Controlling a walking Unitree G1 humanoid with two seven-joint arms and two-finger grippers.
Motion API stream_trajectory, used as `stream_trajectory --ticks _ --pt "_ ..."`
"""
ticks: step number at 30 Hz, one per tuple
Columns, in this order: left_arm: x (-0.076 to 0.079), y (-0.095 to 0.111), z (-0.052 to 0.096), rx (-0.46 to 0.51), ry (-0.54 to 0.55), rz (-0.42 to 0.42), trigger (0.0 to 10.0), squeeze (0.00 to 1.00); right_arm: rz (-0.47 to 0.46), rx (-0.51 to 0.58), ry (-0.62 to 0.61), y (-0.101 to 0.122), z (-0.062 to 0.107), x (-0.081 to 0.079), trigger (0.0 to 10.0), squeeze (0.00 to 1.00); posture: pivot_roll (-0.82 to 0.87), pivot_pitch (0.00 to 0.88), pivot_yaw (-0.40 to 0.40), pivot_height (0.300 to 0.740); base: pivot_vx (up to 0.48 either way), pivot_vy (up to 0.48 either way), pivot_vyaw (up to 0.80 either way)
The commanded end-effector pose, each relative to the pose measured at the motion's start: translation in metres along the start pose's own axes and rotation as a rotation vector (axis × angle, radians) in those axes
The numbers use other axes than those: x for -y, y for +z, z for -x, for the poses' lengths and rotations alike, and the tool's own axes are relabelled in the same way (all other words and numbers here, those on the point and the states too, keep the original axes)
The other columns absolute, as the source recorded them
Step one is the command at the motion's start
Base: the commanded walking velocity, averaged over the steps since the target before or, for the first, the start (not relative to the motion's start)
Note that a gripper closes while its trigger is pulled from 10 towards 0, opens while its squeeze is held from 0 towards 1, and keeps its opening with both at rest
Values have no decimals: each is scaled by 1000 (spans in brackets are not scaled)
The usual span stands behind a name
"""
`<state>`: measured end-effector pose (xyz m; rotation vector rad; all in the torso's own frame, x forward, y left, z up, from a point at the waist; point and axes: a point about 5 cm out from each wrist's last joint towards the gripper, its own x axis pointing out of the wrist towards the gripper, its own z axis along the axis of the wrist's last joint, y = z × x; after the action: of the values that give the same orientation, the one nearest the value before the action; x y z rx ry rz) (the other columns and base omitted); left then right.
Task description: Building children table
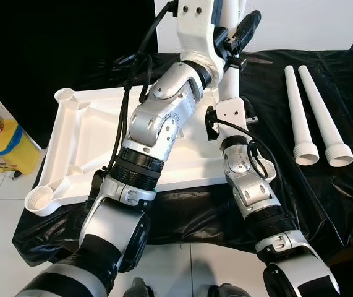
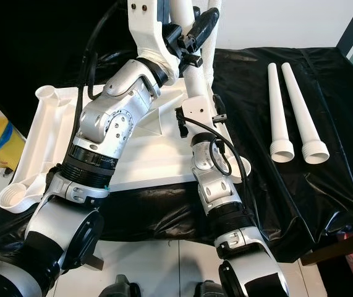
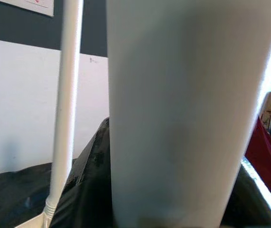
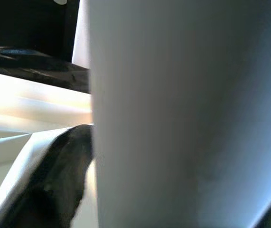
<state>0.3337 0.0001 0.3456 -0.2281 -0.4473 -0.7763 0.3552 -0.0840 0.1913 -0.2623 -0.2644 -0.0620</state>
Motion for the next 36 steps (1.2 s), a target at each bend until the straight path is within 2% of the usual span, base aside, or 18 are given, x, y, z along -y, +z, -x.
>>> stream_trajectory --ticks 1,2,3,15,16,17,18,20,21,22,24,25,27,28,30,33,34,36 --pt "7 13 -4 49 -22 -27 10000 0 16 18 6 2 -1 -4 4196 0 9 79 -25 740 0 0 0" --pt "8 14 -4 51 -23 -26 10000 0 18 27 9 4 -1 -4 1451 0 9 79 -25 740 0 0 0" --pt "9 14 -4 53 -26 -24 10000 0 23 38 11 5 -2 -5 0 0 9 79 -25 740 0 0 0" --pt "13 13 -5 56 -43 -18 10000 0 38 67 2 8 -3 -4 0 0 -5 74 -27 740 0 0 0" --pt "14 12 -5 59 -50 -17 10000 0 14 71 5 9 -3 -2 10000 0 -14 72 -24 740 0 0 0" --pt "14 12 -5 59 -50 -17 10000 0 14 71 5 9 -3 -2 10000 0 -14 72 -24 740 0 0 0" --pt "17 12 -5 64 -66 -4 10000 0 -28 71 11 10 -2 -1 10000 0 -23 69 -21 740 0 0 0" --pt "17 12 -5 64 -66 -4 10000 0 -28 71 11 10 -2 -1 10000 0 -23 69 -21 740 0 0 0" --pt "18 12 -4 73 -81 16 10000 0 -63 70 8 9 -1 1 10000 0 -31 66 -19 740 0 0 0" --pt "19 12 -2 83 -95 46 10000 1000 -93 62 1 8 0 4 10000 0 -31 59 -16 740 0 0 0" --pt "20 13 0 91 -105 65 10000 1000 -119 50 -10 5 1 7 10000 0 -28 52 -16 740 0 0 0" --pt "17 14 1 92 -104 25 10000 1000 -165 16 -3 1 0 11 10000 0 -23 43 -20 740 0 0 0" --pt "17 14 1 92 -104 25 10000 1000 -165 16 -3 1 0 11 10000 0 -23 43 -20 740 0 0 0" --pt "14 15 3 94 -105 0 10000 0 -213 -12 -11 -2 1 14 10000 0 -19 29 -24 740 0 0 0" --pt "12 16 5 95 -105 -19 10000 0 -244 -29 -16 -5 2 15 10000 0 -19 25 -25 740 0 0 0" --pt "12 16 5 95 -105 -19 10000 0 -244 -29 -16 -5 2 15 10000 0 -19 25 -25 740 0 0 0" --pt "8 17 8 111 -98 -12 10000 0 -274 -47 -27 -7 2 19 10000 0 -35 6 -3 740 0 0 0" --pt "4 18 14 131 -94 -6 10000 0 -275 -55 -40 -10 4 22 10000 0 -57 0 4 740 0 0 0"
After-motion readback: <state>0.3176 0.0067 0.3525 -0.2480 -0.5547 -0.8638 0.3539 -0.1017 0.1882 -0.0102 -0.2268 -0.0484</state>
